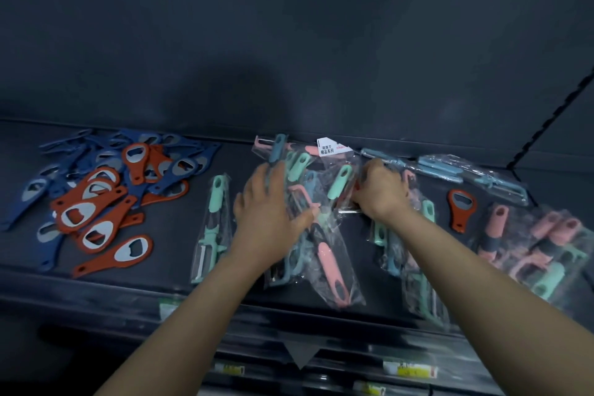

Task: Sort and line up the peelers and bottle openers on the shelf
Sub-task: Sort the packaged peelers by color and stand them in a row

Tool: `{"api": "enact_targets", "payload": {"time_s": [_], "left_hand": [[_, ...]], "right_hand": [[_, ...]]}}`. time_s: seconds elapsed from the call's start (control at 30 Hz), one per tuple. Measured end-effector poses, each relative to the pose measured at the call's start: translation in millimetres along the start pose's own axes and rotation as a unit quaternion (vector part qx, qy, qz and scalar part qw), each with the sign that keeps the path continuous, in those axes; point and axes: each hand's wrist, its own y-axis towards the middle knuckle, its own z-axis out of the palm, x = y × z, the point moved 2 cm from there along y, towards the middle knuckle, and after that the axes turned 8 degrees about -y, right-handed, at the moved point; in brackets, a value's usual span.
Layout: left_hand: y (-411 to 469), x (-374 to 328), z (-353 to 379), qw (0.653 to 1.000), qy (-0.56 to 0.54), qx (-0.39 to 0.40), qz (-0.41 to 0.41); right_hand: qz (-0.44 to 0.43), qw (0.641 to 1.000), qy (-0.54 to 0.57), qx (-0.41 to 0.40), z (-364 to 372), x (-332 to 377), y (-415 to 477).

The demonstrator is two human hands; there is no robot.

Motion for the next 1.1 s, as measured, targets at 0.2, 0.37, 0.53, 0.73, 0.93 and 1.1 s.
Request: {"api": "enact_targets", "payload": {"time_s": [0.2,0.37,0.53,0.73,0.93,1.1], "left_hand": [[-5,16,-15,0.990,0.064,0.023,-0.122],[-5,6,-5,0.993,0.051,0.045,-0.101],[-5,-1,0,0.994,-0.037,0.083,-0.066],[-3,1,-14,0.990,-0.123,0.042,-0.055],[-1,16,-33,0.987,-0.138,-0.016,-0.079],[-5,26,-46,0.985,-0.159,-0.032,-0.065]], "right_hand": [[0.049,0.989,0.129,-0.055,-16,-5,2],[0.052,0.977,0.167,-0.126,-29,-8,-3],[0.033,0.974,0.175,-0.141,-39,-7,-17],[0.009,0.983,0.174,-0.061,-34,8,-40],[-0.031,0.997,0.072,0.002,-17,37,-55],[-0.037,0.997,-0.012,0.073,-6,46,-66]]}}
